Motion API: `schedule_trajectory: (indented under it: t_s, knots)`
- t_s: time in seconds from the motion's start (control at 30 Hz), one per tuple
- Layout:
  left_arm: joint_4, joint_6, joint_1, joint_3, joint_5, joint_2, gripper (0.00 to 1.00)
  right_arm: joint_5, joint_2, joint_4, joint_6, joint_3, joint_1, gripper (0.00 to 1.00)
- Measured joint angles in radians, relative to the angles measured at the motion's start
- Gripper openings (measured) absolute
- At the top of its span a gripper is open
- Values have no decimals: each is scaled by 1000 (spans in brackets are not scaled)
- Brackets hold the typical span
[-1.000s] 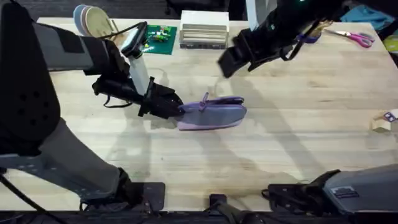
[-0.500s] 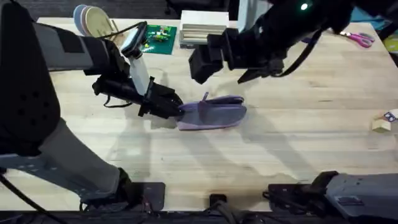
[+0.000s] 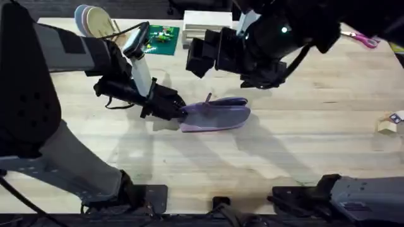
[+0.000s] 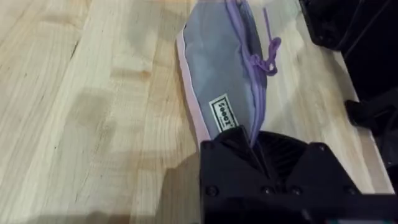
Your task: Unzip the bag, pick up the pens from the table one at a time and place them inside, then zip the bag closed.
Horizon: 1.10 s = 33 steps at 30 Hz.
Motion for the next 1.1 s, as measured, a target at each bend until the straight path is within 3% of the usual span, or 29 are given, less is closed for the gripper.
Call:
schedule_trajectory:
  t_s: [0.3,0.53,0.9,1.1]
  knots:
    - [0,0,0,0,0,0,42,-32,17,1,17,0,20,998]
    - [0,0,0,0,0,0,42,-49,151,2,17,0,71,998]
    - [0,0,0,0,0,0,42,-54,222,6,14,0,71,997]
    - [0,0,0,0,0,0,42,-54,267,22,15,0,71,915]
